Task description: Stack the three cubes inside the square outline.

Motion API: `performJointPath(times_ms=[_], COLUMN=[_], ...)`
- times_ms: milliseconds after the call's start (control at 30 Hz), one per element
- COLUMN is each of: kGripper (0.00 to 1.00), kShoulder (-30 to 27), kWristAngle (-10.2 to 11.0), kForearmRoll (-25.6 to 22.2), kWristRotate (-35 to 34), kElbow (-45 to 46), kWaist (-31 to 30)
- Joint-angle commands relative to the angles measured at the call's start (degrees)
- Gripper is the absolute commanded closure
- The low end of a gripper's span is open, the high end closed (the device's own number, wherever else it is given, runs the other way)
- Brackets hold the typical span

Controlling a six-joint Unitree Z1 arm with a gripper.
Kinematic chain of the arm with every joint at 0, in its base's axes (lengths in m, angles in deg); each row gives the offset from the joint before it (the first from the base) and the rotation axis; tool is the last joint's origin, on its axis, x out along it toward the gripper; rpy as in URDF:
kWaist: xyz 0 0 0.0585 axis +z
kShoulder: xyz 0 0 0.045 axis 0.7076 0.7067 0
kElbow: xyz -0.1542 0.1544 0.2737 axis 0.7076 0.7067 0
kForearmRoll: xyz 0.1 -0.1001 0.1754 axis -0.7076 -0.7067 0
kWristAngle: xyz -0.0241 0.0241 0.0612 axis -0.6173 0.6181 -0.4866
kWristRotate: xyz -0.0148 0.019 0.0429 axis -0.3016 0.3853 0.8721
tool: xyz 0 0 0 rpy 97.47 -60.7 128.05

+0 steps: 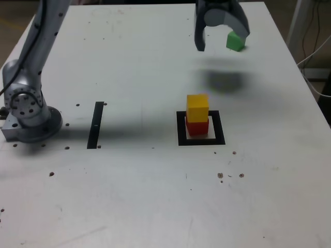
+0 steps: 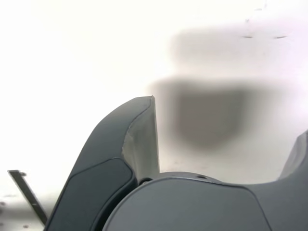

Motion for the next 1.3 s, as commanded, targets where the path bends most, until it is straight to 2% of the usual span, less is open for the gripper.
performJointPath(times_ms=[0, 967, 1267], kGripper=[0.0, 0.0, 0.0], kShoulder=[1.39, 21.4, 24.1], kWristAngle=[0.09, -1.5, -1.81], kForearmRoll=[-0.28, -10.66, -11.06], kWristRotate=[1.53, 17.27, 24.45], kElbow=[-2.55, -38.0, -41.83], kWaist=[1.19, 10.21, 10.61])
